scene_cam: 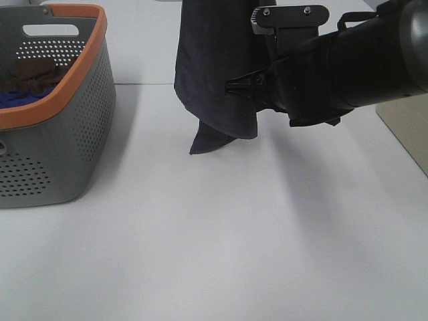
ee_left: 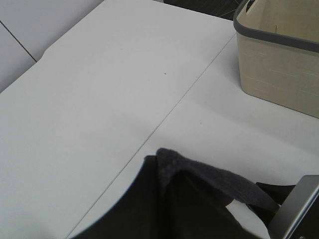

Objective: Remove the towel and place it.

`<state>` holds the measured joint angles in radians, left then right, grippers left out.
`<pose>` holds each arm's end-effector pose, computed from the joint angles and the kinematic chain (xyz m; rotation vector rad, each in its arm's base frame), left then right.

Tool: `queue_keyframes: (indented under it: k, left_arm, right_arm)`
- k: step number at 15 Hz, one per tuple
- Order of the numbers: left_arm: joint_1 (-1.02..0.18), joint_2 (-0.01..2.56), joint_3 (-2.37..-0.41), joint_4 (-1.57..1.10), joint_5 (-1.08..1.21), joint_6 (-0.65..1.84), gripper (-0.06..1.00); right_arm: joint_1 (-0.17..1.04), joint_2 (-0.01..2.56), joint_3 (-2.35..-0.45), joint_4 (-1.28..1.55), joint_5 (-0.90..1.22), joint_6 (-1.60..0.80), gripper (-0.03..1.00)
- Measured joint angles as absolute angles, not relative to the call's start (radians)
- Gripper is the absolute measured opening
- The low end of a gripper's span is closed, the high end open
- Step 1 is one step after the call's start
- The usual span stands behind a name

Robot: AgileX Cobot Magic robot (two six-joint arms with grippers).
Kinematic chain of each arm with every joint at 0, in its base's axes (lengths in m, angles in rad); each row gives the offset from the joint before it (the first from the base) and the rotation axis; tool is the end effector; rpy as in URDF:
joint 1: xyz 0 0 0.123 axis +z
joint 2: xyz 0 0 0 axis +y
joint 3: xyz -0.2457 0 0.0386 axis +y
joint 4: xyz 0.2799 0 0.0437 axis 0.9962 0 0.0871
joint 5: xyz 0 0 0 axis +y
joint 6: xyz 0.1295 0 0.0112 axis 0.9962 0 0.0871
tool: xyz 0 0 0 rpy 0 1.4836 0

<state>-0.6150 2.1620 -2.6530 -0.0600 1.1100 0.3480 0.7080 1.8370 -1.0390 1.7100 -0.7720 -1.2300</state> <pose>0.4101 -0.2983 0.4102 0.9808 1.8678 -0.2327 0.3554 0.1861 0.1097 0.1376 2.1462 -0.2236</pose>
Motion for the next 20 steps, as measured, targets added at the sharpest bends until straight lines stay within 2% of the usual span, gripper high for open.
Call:
queue_keyframes:
  k: [3, 4, 12, 20]
  left_arm:
    - [-0.615, 2.162, -2.653, -0.06, 1.11, 0.348, 0.0]
    - [-0.615, 2.162, -2.653, -0.06, 1.111, 0.348, 0.0]
    - [-0.607, 2.178, -2.653, -0.06, 1.13, 0.347, 0.0]
    - [-0.607, 2.213, -2.653, -0.061, 1.133, 0.344, 0.0]
  right_arm:
    - [0.708, 1.837, -1.039, 1.741, -0.763, -1.312, 0.03]
    - [0.708, 1.837, -1.039, 1.743, -0.741, -1.365, 0.0]
    - [0.708, 1.718, -0.95, 1.743, -0.471, -1.773, 0.0]
    - [0.708, 1.614, -0.773, 1.742, -0.258, -1.861, 0.0]
